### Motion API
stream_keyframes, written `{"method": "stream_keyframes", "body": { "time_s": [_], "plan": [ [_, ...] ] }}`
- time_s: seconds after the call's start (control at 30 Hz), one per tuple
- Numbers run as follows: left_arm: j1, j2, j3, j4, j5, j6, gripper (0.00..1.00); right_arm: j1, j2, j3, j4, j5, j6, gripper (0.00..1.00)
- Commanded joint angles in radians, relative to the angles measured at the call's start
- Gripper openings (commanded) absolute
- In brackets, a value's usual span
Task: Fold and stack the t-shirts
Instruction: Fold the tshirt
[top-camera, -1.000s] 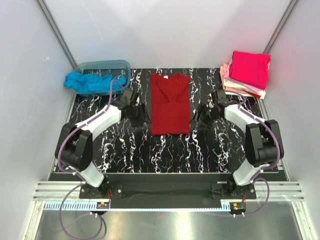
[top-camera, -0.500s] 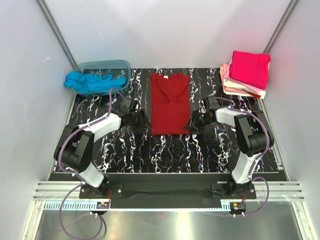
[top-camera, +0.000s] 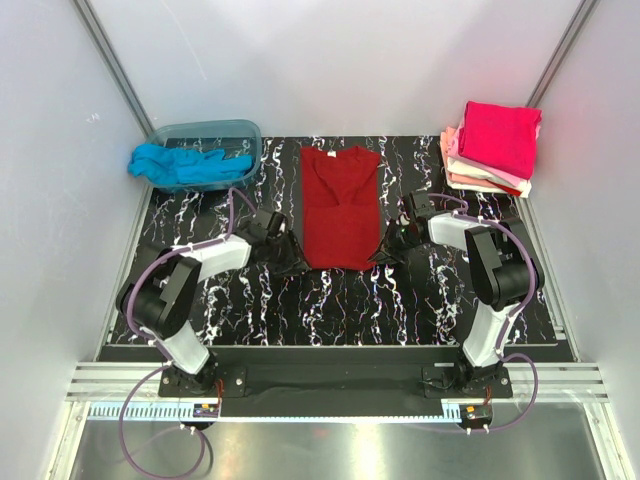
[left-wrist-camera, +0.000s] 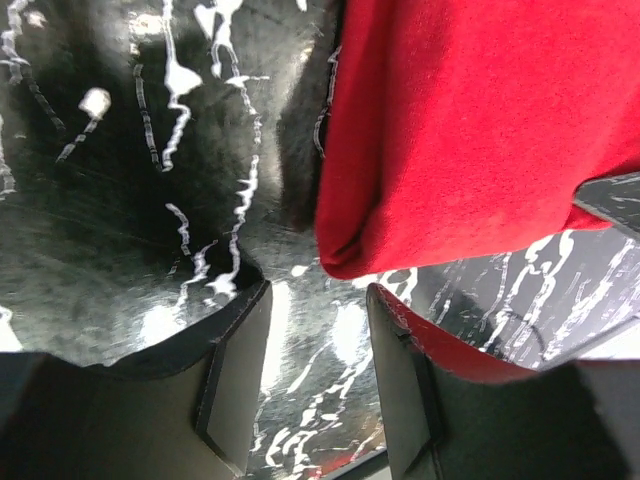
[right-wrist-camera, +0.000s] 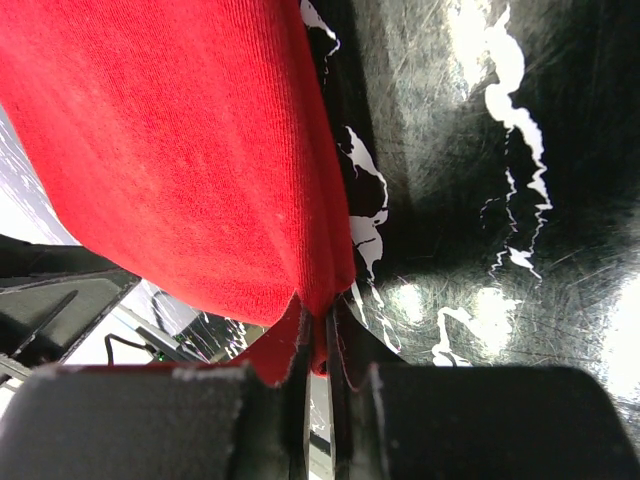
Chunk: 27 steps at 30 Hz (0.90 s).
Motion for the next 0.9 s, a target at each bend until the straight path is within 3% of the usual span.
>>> {"method": "stream_keyframes", "body": {
  "time_s": [0.0, 0.27, 0.37, 0.43, 0.57, 0.7, 0.77, 0.87],
  "plan": [
    [-0.01, 0.013, -0.008, 0.085, -0.045, -0.033, 0.49, 0.007, 0.003, 0.027, 0.014, 0.021, -0.01, 0.05],
    [-0.014, -0.022, -0.085, 0.224, -0.054, -0.072, 0.5, 0.007, 0.0, 0.021, 0.023, 0.016, -0.018, 0.02],
    [-0.014, -0.034, -0.099, 0.224, -0.086, -0.075, 0.54, 0.009, 0.0, 0.019, 0.026, 0.016, -0.018, 0.02],
    [-0.016, -0.034, -0.105, 0.224, -0.097, -0.088, 0.64, 0.007, 0.003, 0.021, 0.028, 0.015, -0.019, 0.02],
    [-0.014, -0.022, -0.105, 0.224, -0.122, -0.103, 0.65, 0.007, 0.006, 0.024, 0.026, 0.012, -0.022, 0.02],
    [-0.017, -0.004, -0.1, 0.244, -0.129, -0.112, 0.54, 0.007, 0.009, 0.027, 0.026, 0.01, -0.022, 0.0],
    [-0.023, 0.01, -0.088, 0.246, -0.141, -0.112, 0.42, 0.007, 0.011, 0.028, 0.028, 0.01, -0.024, 0.0],
    [-0.045, 0.027, -0.068, 0.246, -0.164, -0.115, 0.33, 0.007, 0.011, 0.027, 0.028, 0.009, -0.022, 0.0]
  ]
}}
